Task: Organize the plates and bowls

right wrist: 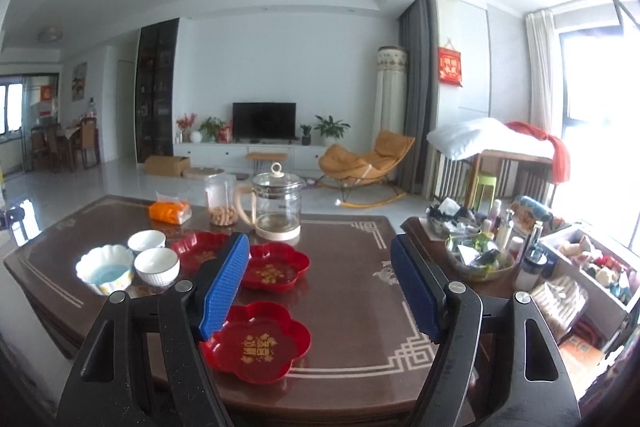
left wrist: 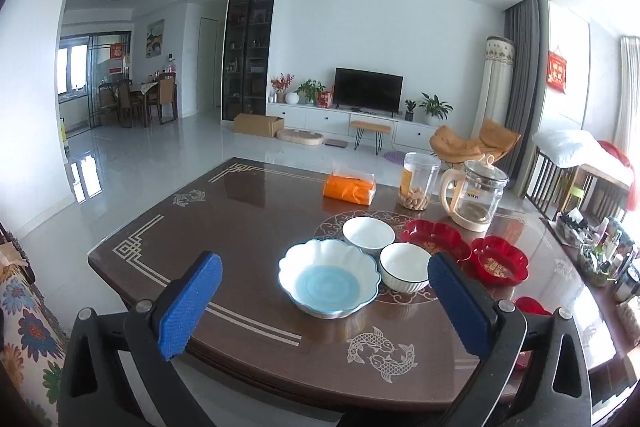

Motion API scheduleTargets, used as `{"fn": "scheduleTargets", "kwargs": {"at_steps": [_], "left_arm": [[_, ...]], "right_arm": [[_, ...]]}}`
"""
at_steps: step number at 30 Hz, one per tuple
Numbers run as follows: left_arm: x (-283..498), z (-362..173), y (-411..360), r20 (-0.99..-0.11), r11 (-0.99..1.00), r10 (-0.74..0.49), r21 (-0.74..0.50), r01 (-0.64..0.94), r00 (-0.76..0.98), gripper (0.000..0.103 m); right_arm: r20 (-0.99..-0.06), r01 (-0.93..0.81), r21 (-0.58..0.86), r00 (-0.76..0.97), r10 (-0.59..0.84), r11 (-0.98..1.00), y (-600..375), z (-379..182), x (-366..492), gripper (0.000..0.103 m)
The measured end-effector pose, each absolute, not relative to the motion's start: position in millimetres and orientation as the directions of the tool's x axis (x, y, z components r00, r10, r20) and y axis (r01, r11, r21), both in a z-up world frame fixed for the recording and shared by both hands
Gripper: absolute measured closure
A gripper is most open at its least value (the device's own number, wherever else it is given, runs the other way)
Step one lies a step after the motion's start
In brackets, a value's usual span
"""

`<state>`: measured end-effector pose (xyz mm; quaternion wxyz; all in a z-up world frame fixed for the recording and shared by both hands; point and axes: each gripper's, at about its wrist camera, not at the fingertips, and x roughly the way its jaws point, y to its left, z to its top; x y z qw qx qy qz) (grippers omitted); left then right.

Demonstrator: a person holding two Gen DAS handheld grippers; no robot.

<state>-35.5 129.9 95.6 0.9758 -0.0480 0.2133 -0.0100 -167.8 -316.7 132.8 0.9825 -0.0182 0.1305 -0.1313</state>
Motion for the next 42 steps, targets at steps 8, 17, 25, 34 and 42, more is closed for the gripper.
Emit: {"fn": "scheduleTargets", "kwargs": {"at_steps": [8,17,25,34,42], "left_arm": [[-25.4,94.6,122.5,-0.425,0.996,-0.059,-0.089,0.023,0.903,0.001],[8.9,53.3,109.2,-0.521,0.994,-0.090,-0.094,0.047,0.849,0.001],[34.9,27.1,102.0,-0.575,0.995,-0.084,-0.092,0.038,0.814,0.001],[50.2,10.2,96.8,-0.619,0.992,-0.111,-0.122,0.044,0.778,0.001],[46.2,9.7,84.4,-0.627,0.996,-0.093,-0.062,0.070,0.773,0.001]], "right_arm": [[-0.188,0.398,-0.170,0.885,-0.426,0.901,-335.6,140.7,-177.0,0.026],[-0.264,0.381,-0.130,0.876,-0.403,0.915,-330.6,106.0,-148.3,0.026],[-0.370,0.337,-0.165,0.850,-0.375,0.927,-326.2,73.6,-116.0,0.026],[-0.426,0.308,-0.159,0.836,-0.346,0.938,-324.3,63.2,-99.1,0.026],[-0.470,0.286,-0.174,0.817,-0.335,0.942,-326.3,53.1,-95.5,0.026]]}}
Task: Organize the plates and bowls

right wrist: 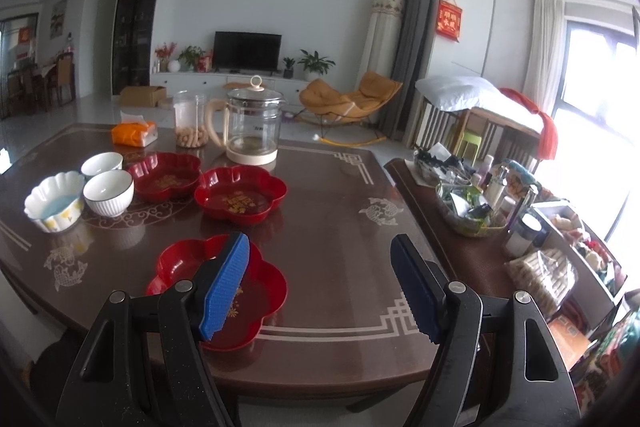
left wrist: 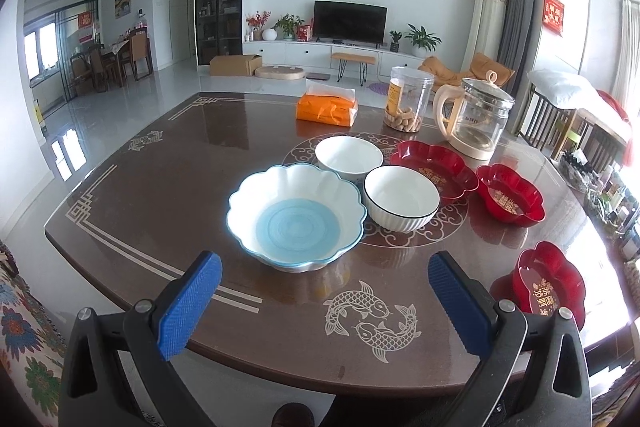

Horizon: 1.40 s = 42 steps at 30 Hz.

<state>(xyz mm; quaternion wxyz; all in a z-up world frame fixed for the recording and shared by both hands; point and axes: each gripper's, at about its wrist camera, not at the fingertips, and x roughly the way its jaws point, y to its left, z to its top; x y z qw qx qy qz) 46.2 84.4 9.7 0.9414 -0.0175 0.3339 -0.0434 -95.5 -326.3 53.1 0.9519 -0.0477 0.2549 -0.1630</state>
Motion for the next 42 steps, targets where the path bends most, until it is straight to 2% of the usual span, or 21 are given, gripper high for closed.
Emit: {"fn": "scheduleTargets", "kwargs": {"at_steps": [4,7,11,13,17,21,26,30,34,38,42], "left_arm": [[45.3,17.4,81.2,-0.615,0.996,-0.086,-0.029,0.086,0.784,0.001],[46.4,20.0,79.2,-0.612,0.995,-0.089,-0.021,0.096,0.786,0.001],[59.7,2.0,67.5,-0.681,0.990,-0.135,-0.064,0.125,0.719,0.001],[69.4,-11.8,54.4,-0.738,0.983,-0.174,-0.091,0.159,0.652,0.001],[76.3,-27.9,14.3,-0.794,0.956,-0.263,-0.140,0.256,0.548,0.001],[85.0,-28.5,-32.3,-0.824,0.915,-0.341,-0.179,0.362,0.452,0.001],[111.7,-21.7,-71.2,-0.829,0.895,-0.362,-0.180,0.408,0.427,0.001],[143.2,-25.2,-101.5,-0.843,0.870,-0.422,-0.274,0.409,0.333,0.001],[179.0,-33.2,-136.9,-0.849,0.860,-0.463,-0.361,0.361,0.254,0.001],[206.6,-42.1,-170.1,-0.870,0.895,-0.411,-0.327,0.304,0.274,0.002],[227.5,-62.0,-191.6,-0.902,0.932,-0.337,-0.279,0.230,0.270,0.014]], "right_arm": [[-0.473,0.261,-0.241,0.810,-0.348,0.935,-331.7,59.0,-94.7,0.026],[-0.432,0.300,-0.298,0.804,-0.408,0.906,-344.9,74.9,-99.8,0.026],[-0.371,0.417,-0.220,0.800,-0.471,0.882,-367.7,94.0,-110.4,0.026],[-0.442,0.401,-0.129,0.795,-0.415,0.907,-376.4,84.5,-101.6,0.023],[-0.667,0.289,-0.011,0.711,-0.222,0.957,-380.7,32.8,-60.3,0.024],[-0.763,0.242,0.063,0.637,-0.110,0.968,-382.6,-2.2,-40.9,0.024],[-0.758,0.209,0.069,0.646,-0.085,0.975,-387.4,6.3,-31.1,0.024],[-0.748,0.198,0.066,0.658,-0.083,0.978,-396.1,21.1,-13.7,0.024],[-0.790,0.155,0.083,0.612,-0.030,0.984,-410.2,18.4,31.5,0.024],[-0.848,0.089,0.045,0.531,-0.009,0.995,-427.6,5.6,93.6,0.024],[-0.885,0.065,0.141,0.456,0.096,0.988,-458.0,-8.3,158.8,0.024]]}}
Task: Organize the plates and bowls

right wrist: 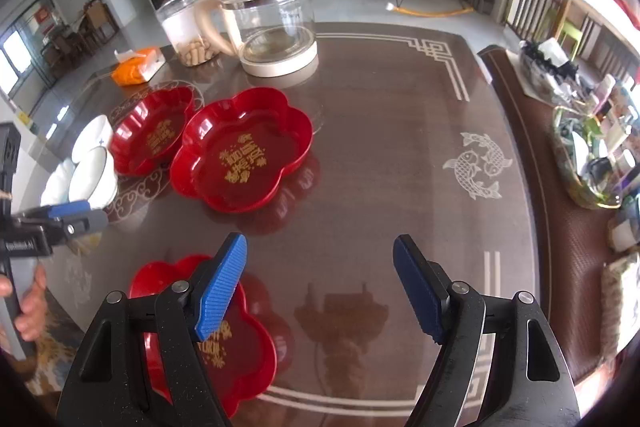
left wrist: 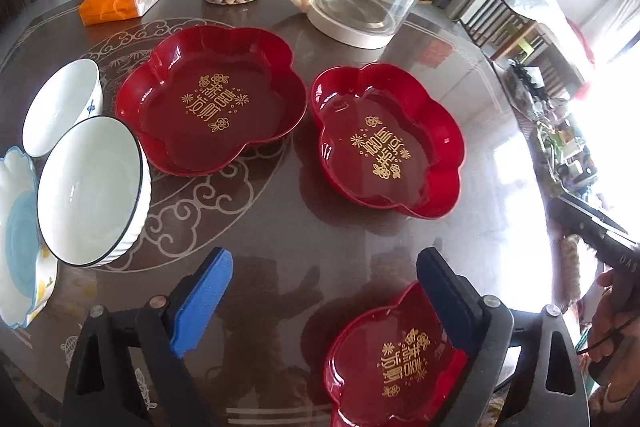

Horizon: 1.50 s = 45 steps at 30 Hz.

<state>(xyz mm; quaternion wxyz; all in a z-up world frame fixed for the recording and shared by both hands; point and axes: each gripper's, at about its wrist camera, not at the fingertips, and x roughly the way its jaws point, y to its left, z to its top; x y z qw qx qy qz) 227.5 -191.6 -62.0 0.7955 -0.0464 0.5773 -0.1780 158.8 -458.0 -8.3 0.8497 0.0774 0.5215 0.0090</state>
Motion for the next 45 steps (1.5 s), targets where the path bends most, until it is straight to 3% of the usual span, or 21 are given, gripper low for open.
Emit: {"fn": "scheduleTargets", "kwargs": {"at_steps": [5,20,21,22,23,24,25,26,28,35,45], "left_arm": [[245.8,-89.4,-205.7,-0.923,0.949,-0.310,-0.284,0.138,0.230,0.022],[272.2,-123.3,-212.4,-0.905,0.924,-0.366,-0.381,-0.028,0.219,0.023],[272.9,-124.0,-213.0,-0.903,0.922,-0.369,-0.385,-0.035,0.222,0.027],[273.4,-126.0,-214.7,-0.903,0.922,-0.369,-0.386,-0.040,0.220,0.034],[274.0,-125.8,-216.6,-0.904,0.924,-0.363,-0.381,-0.041,0.225,0.036],[273.6,-123.8,-218.4,-0.899,0.922,-0.367,-0.386,-0.037,0.238,0.047],[274.1,-125.0,-220.6,-0.894,0.915,-0.386,-0.403,-0.030,0.228,0.073],[277.2,-128.4,-223.6,-0.895,0.912,-0.396,-0.410,-0.028,0.205,0.081],[278.8,-127.2,-225.0,-0.890,0.908,-0.400,-0.417,-0.036,0.216,0.083],[254.8,-89.0,-233.6,-0.877,0.916,-0.400,-0.387,0.102,0.266,0.084],[183.5,10.2,-221.8,-0.822,0.858,-0.486,-0.385,0.339,0.297,0.084]], "right_arm": [[-0.913,0.024,0.221,0.357,0.198,0.975,-467.0,-33.7,230.7,0.024],[-0.946,-0.022,0.133,0.294,0.133,0.991,-442.0,-89.9,313.7,0.027],[-0.945,-0.021,0.134,0.297,0.134,0.991,-442.2,-90.6,313.7,0.027],[-0.945,-0.020,0.133,0.298,0.133,0.991,-441.8,-92.0,314.9,0.029],[-0.947,-0.018,0.133,0.293,0.132,0.991,-442.4,-94.3,315.6,0.039],[-0.949,-0.012,0.141,0.283,0.139,0.990,-443.3,-97.9,317.7,0.046],[-0.951,-0.003,0.154,0.272,0.149,0.988,-444.8,-101.6,319.0,0.063],[-0.952,0.007,0.160,0.265,0.153,0.987,-446.8,-104.0,319.0,0.076],[-0.951,0.021,0.162,0.269,0.150,0.987,-449.6,-104.8,316.7,0.091],[-0.930,0.045,0.191,0.327,0.166,0.981,-460.6,-73.7,281.0,0.093],[-0.882,0.057,0.225,0.437,0.178,0.973,-465.3,29.4,179.4,0.093]]}}
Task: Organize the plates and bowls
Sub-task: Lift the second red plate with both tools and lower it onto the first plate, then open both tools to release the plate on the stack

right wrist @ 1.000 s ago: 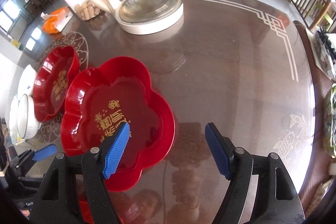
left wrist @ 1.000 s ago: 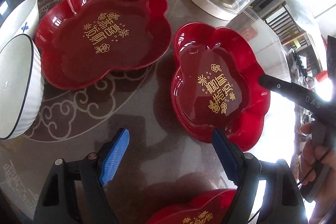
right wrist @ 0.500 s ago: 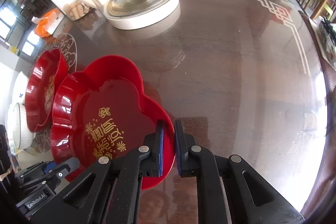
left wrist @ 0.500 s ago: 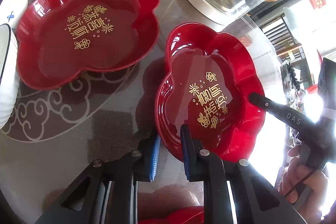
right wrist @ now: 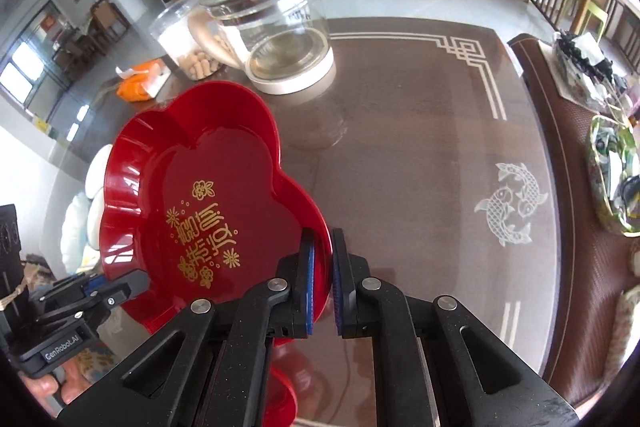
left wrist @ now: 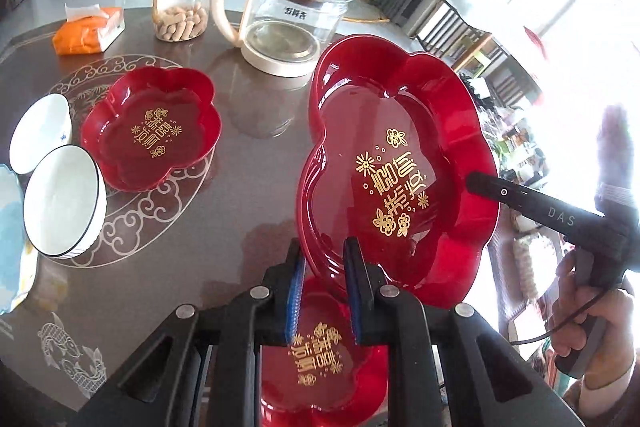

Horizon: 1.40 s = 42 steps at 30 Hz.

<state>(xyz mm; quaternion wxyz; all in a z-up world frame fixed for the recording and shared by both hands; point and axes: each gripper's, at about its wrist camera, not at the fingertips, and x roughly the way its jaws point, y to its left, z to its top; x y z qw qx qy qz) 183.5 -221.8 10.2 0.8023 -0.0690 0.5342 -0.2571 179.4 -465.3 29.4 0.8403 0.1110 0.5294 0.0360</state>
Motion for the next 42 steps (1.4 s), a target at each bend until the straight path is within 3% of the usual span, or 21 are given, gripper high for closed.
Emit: {"fn": "scheduleTargets", "kwargs": {"at_steps": [8,18,26,42], "left_arm": [[137.2,10.6,-193.1,-0.845,0.842,-0.473,-0.349,0.412,0.251,0.084],[114.3,-50.1,-189.2,-0.897,0.857,-0.387,-0.264,0.442,0.214,0.084],[112.0,-75.5,-191.4,-0.915,0.862,-0.352,-0.235,0.450,0.197,0.084],[85.1,-74.7,-199.1,-0.930,0.838,-0.333,-0.216,0.502,0.155,0.080]], "right_arm": [[-0.878,0.128,0.302,0.424,0.223,0.945,-433.6,36.3,92.6,0.093],[-0.895,0.286,0.384,0.348,0.278,0.878,-410.3,-49.7,36.2,0.091],[-0.916,0.296,0.310,0.348,0.200,0.904,-400.8,-65.8,32.7,0.091],[-0.932,0.287,0.207,0.348,0.099,0.935,-407.4,-69.4,53.9,0.092]]}}
